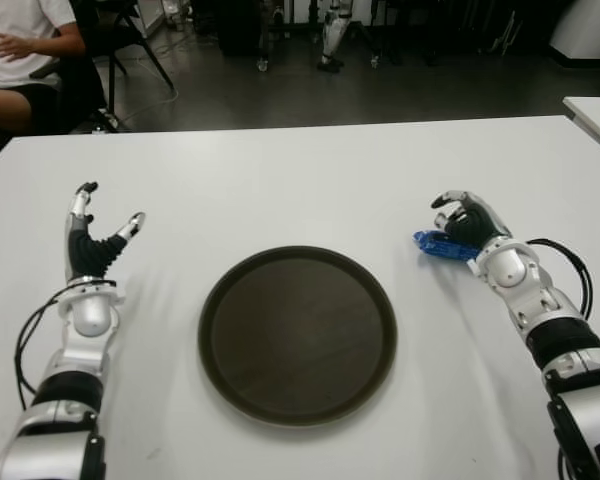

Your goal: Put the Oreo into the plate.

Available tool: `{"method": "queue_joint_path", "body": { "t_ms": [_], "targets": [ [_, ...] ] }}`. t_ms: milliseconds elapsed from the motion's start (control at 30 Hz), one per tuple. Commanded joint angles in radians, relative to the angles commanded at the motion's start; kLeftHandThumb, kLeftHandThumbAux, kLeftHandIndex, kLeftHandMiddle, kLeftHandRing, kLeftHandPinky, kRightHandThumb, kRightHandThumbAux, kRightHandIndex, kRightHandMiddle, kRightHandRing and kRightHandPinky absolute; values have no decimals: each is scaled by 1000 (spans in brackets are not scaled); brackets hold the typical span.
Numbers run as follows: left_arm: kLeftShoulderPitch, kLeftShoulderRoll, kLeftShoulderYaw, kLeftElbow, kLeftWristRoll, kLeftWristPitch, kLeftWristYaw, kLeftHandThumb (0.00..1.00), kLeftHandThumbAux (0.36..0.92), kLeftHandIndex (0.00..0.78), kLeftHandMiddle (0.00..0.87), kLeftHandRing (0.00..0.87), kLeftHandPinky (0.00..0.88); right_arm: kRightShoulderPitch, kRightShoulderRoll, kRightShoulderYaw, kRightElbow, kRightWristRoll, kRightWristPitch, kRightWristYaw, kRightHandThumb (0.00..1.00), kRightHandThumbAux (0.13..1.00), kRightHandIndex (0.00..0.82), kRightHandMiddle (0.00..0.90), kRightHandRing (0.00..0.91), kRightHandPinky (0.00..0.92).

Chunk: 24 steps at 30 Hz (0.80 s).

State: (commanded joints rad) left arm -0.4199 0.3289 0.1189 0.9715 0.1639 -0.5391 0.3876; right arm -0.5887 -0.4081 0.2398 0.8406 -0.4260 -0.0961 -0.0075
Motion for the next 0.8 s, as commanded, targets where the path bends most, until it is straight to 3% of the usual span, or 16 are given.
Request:
{"method": "queue_joint_path", "body": {
  "t_ms": [167, 533, 800],
  "targets": [
    [12, 3, -15, -42, 36, 13, 40, 0, 650, 29, 23, 9, 0, 17, -22, 20, -71, -32, 46, 44, 163, 654, 8, 11, 15, 33],
    [-13, 9, -14, 11, 39, -3, 43, 0, 666, 32, 31, 23, 2, 33, -51, 41, -138, -59, 66, 108, 95, 614, 0, 0, 0, 2],
    [-4, 0, -10, 4, 22, -7, 30, 0, 645, 24, 15, 7, 0, 33, -65, 49, -149, -78, 61, 135, 62, 581, 0, 0, 0, 17]
  ]
}}
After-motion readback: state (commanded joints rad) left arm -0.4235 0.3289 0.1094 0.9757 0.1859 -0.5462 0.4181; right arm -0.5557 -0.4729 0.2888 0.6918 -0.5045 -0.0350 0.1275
